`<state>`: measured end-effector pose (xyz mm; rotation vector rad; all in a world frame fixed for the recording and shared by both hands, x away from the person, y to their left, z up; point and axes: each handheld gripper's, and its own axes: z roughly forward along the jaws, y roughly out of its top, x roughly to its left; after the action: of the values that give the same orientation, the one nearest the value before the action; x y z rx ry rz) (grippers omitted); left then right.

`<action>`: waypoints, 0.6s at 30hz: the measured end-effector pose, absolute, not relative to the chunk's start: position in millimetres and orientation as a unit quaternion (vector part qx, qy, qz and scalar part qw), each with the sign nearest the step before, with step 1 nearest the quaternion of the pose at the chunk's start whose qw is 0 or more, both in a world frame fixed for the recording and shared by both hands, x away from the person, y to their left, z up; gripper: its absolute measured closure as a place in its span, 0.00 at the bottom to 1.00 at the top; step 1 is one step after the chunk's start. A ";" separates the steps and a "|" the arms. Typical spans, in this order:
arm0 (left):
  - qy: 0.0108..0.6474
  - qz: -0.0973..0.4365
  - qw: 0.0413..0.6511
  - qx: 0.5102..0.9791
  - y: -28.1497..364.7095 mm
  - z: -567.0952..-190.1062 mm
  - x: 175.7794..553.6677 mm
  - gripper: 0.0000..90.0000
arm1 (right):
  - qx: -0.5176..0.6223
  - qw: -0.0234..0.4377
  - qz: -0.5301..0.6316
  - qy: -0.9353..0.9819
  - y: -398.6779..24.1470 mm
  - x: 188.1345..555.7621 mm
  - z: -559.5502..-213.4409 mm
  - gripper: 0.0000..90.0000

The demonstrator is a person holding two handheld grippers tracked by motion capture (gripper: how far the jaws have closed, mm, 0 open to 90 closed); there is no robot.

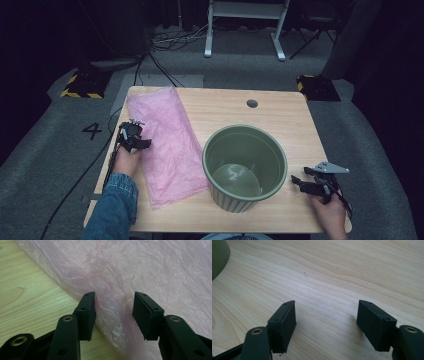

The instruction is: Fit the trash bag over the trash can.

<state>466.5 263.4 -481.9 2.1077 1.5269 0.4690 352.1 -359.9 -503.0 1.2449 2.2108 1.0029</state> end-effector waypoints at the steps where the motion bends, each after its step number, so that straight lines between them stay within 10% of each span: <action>1: 0.559 0.172 0.249 0.772 262.3 -482.0 465.4 0.64 | 0.447 0.205 0.360 0.793 -359.9 352.1 -503.1 0.35; 8: 0.553 0.142 0.288 0.769 263.5 -483.9 461.3 0.97 | 0.446 0.205 0.360 0.793 -360.1 352.4 -503.1 0.35; 18: 0.531 0.160 0.391 0.734 282.6 -459.3 438.2 0.97 | 0.446 0.205 0.361 0.793 -360.0 352.4 -503.1 0.35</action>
<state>438.2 282.6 -459.3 1.8654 1.3502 0.4060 352.4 -360.0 -503.1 1.2441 2.2109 1.0051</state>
